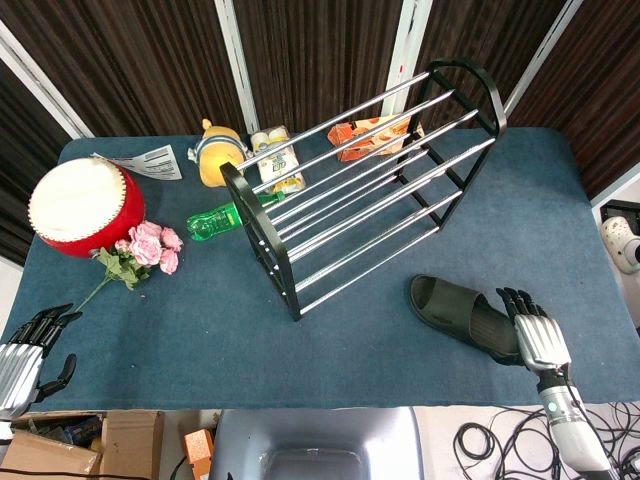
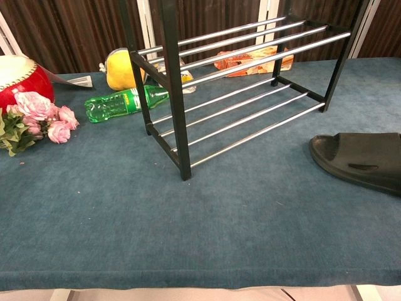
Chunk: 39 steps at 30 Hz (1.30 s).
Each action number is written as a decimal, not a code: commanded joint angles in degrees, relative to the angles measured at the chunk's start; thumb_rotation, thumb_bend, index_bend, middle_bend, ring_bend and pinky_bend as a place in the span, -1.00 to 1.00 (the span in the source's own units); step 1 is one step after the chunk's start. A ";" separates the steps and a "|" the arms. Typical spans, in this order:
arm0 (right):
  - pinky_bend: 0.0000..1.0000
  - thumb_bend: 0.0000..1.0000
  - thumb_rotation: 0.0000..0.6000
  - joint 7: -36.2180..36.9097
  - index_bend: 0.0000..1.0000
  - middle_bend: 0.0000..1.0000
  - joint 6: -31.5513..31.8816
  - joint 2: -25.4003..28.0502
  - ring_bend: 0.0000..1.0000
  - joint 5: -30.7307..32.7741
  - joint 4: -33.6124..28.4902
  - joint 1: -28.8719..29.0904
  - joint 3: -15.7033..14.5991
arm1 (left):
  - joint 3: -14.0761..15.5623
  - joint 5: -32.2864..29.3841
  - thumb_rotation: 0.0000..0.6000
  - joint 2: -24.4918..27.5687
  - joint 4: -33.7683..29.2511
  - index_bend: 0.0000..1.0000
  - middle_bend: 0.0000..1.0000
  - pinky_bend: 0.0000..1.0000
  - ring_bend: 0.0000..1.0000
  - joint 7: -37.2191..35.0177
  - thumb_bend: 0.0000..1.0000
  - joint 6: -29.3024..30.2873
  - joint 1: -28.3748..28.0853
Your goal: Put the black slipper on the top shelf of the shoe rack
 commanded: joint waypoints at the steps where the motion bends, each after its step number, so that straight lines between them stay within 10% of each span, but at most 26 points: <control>1: -0.57 -0.92 1.00 0.84 -1.00 -0.90 -0.23 0.08 -0.98 -0.15 0.03 0.01 0.00 | -0.05 0.00 1.00 -0.02 0.03 -0.57 -0.75 -0.49 -0.79 -0.18 -0.01 0.14 0.02; 39: -0.54 -0.92 1.00 -6.02 -1.00 -0.93 -6.60 -1.74 -0.97 8.99 2.14 2.58 -0.17 | 0.12 2.78 1.00 -1.54 3.51 -0.57 -0.66 -0.50 -0.76 -0.79 -0.10 1.70 -0.85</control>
